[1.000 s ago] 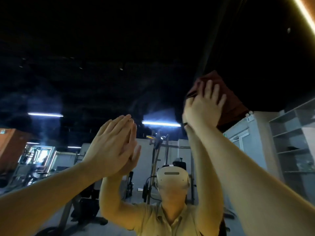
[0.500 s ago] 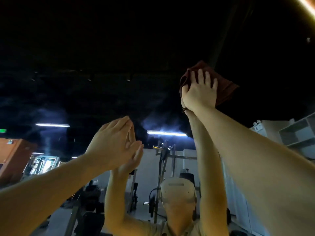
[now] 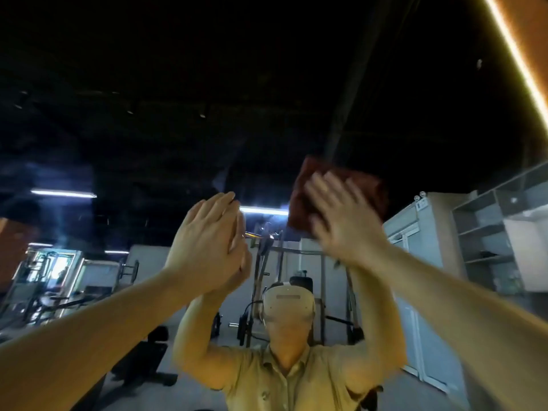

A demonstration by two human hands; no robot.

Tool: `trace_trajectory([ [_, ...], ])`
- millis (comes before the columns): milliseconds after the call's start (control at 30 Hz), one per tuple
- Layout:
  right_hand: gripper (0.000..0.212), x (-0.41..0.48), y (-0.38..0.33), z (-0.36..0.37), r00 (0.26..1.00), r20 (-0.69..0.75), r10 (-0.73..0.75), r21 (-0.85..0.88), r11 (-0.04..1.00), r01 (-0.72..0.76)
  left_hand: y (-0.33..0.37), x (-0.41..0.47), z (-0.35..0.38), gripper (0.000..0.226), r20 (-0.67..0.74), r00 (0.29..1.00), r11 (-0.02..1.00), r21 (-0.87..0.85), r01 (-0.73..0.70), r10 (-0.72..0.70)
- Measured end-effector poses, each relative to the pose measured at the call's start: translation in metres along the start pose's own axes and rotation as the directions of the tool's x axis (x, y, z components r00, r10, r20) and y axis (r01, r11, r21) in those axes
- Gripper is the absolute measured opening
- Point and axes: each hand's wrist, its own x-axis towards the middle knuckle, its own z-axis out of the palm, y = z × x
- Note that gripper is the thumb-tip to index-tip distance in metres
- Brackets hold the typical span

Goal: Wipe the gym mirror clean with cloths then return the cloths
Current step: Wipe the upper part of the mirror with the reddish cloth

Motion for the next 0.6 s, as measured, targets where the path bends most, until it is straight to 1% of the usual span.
trace_trajectory([
  [67,0.069,0.040,0.048,-0.015,0.967,-0.062,0.247,-0.016,0.969,-0.248,0.012,0.002,0.002,0.067,-0.008,1.000,1.000,0.018,-0.019,0.019],
  [100,0.068,0.053,0.053,-0.019,0.937,-0.084,0.338,0.010,0.941,-0.338,0.015,0.001,0.003,0.068,-0.025,0.999,1.000,0.016,-0.021,0.021],
  [133,0.069,0.059,0.043,-0.017,0.911,-0.098,0.402,0.055,0.916,-0.398,0.017,-0.001,0.003,0.068,-0.039,0.999,1.000,0.011,-0.017,0.017],
  [167,0.071,0.053,0.021,-0.011,0.896,-0.127,0.425,0.077,0.905,-0.418,0.018,-0.004,0.004,0.068,-0.049,0.999,1.000,0.000,-0.002,0.002],
  [200,0.071,0.037,-0.009,-0.001,0.909,-0.153,0.388,0.079,0.922,-0.380,0.020,-0.005,0.003,0.066,-0.059,0.998,1.000,-0.017,0.024,-0.025],
  [233,0.068,0.010,-0.042,0.010,0.945,-0.162,0.285,0.071,0.958,-0.277,0.022,-0.008,0.003,0.064,-0.064,0.996,0.998,-0.042,0.054,-0.057],
  [267,0.065,-0.025,-0.073,0.022,0.977,-0.166,0.132,0.076,0.990,-0.121,0.026,-0.011,0.003,0.063,-0.066,0.994,0.994,-0.071,0.082,-0.087],
  [300,0.061,-0.063,-0.097,0.032,0.989,-0.146,-0.034,0.092,0.995,0.048,0.031,-0.014,0.004,0.063,-0.065,0.992,0.991,-0.094,0.100,-0.106],
  [333,0.060,-0.096,-0.109,0.037,0.976,-0.107,-0.187,0.103,0.975,0.198,0.036,-0.017,0.005,0.063,-0.058,0.993,0.990,-0.103,0.098,-0.105],
  [367,0.061,-0.115,-0.105,0.037,0.947,-0.062,-0.316,0.090,0.943,0.321,0.041,-0.020,0.006,0.064,-0.046,0.996,0.993,-0.095,0.075,-0.080],
  [400,0.062,-0.120,-0.086,0.033,0.920,-0.017,-0.391,0.088,0.916,0.391,0.045,-0.023,0.008,0.066,-0.034,0.999,0.997,-0.073,0.038,-0.041],
  [433,0.064,-0.116,-0.058,0.028,0.926,0.001,-0.378,0.086,0.923,0.376,0.049,-0.024,0.010,0.068,-0.020,1.000,0.999,-0.039,-0.006,0.005],
  [467,0.065,-0.106,-0.028,0.021,0.958,0.022,-0.285,0.086,0.956,0.282,0.054,-0.025,0.012,0.070,-0.002,0.999,0.999,0.000,-0.044,0.044],
  [500,0.066,-0.093,0.003,0.013,0.991,0.021,-0.135,0.070,0.989,0.133,0.058,-0.024,0.013,0.073,0.025,0.997,0.997,0.033,-0.067,0.066],
  [533,0.067,-0.078,0.035,0.004,0.999,-0.004,0.046,0.044,0.998,-0.046,0.061,-0.024,0.014,0.076,0.056,0.996,0.996,0.054,-0.075,0.072],
  [567,0.068,-0.067,0.062,-0.005,0.972,-0.041,0.230,0.027,0.973,-0.229,0.064,-0.023,0.016,0.078,0.081,0.994,0.995,0.061,-0.078,0.073],
  [600,0.068,-0.061,0.080,-0.010,0.921,-0.076,0.382,0.037,0.924,-0.380,0.067,-0.022,0.018,0.079,0.089,0.993,0.995,0.059,-0.080,0.074],
])
